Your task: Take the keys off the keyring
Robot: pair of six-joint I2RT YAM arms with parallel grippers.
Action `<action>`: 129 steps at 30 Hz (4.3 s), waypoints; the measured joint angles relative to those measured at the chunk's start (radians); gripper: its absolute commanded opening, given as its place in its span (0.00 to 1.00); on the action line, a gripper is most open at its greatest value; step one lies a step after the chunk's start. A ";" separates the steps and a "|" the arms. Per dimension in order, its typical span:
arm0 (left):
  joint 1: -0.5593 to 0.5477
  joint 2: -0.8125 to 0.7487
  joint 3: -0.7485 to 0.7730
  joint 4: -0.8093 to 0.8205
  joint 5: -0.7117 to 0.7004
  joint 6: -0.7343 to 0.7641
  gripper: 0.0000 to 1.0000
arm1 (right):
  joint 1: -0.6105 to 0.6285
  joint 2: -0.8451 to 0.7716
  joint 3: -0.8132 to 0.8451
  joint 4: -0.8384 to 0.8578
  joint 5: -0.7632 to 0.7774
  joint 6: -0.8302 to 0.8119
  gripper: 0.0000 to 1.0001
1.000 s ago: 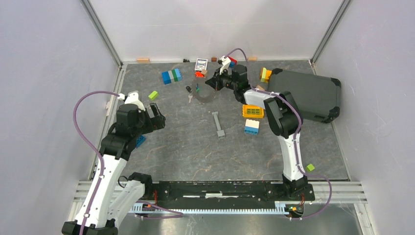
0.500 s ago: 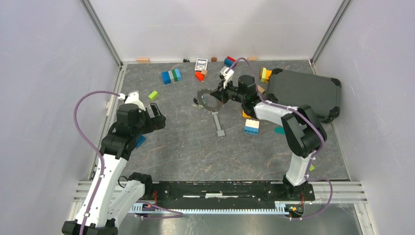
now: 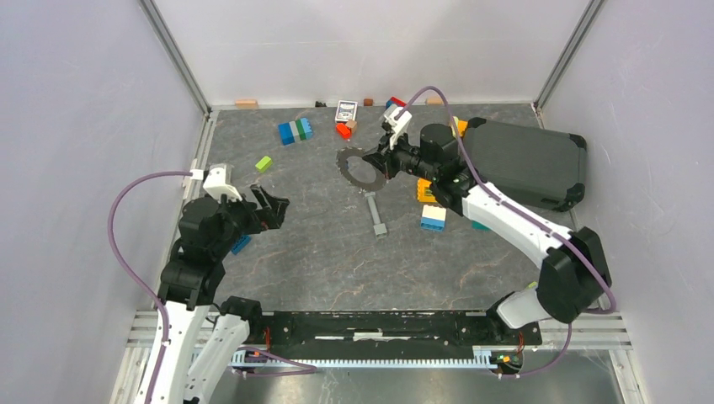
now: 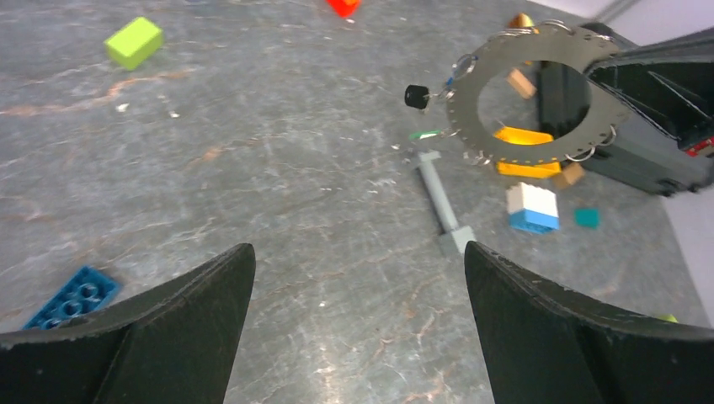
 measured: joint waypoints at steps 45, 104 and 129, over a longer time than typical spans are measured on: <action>-0.213 -0.109 -0.277 0.586 0.403 -0.592 0.82 | 0.044 -0.515 -0.738 0.557 0.525 1.577 0.00; -0.524 0.168 -0.183 0.624 0.087 -0.429 0.54 | 0.054 -0.603 -0.773 0.481 0.242 1.496 0.00; -0.524 0.210 -0.206 0.701 0.117 -0.433 0.03 | 0.056 -0.602 -0.770 0.496 0.206 1.472 0.00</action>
